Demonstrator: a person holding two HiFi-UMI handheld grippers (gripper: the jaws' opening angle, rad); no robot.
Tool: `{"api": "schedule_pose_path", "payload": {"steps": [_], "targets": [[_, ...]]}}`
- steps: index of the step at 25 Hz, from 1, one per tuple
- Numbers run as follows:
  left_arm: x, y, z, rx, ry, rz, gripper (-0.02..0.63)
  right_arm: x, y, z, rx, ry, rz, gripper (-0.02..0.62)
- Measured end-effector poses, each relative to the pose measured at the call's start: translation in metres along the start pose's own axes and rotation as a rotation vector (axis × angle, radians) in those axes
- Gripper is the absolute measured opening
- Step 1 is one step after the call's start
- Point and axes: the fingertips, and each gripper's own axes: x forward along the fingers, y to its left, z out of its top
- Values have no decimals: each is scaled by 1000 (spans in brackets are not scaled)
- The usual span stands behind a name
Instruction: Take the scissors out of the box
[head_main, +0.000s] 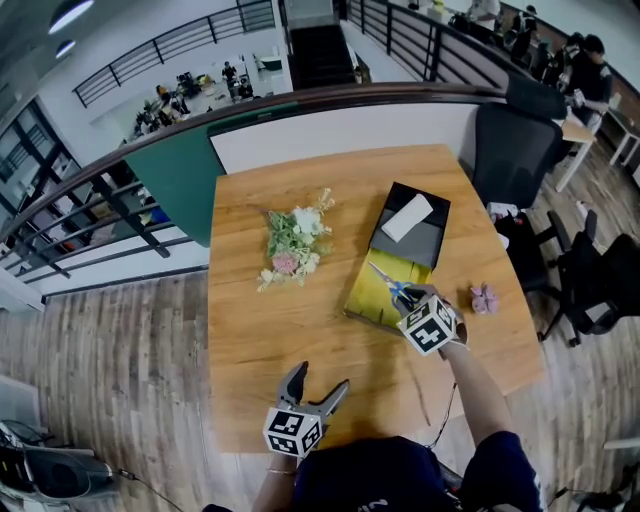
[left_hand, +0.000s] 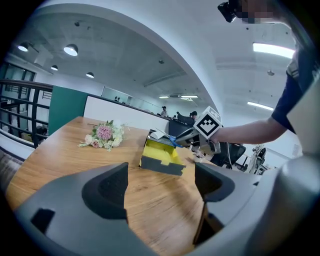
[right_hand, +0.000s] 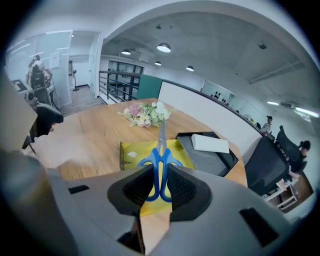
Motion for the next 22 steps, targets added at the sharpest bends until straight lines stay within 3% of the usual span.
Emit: {"api": "schedule_pose_path", "payload": {"steps": [11, 18, 22], "targets": [[3, -14, 9, 24, -30, -29, 419, -85, 12, 25, 47, -264, -144, 97], [2, -13, 11, 36, -60, 2, 417, -135, 32, 10, 220, -422, -250, 97], [0, -12, 12, 44, -70, 12, 416, -152, 48, -13, 318, -457, -292, 97]]}}
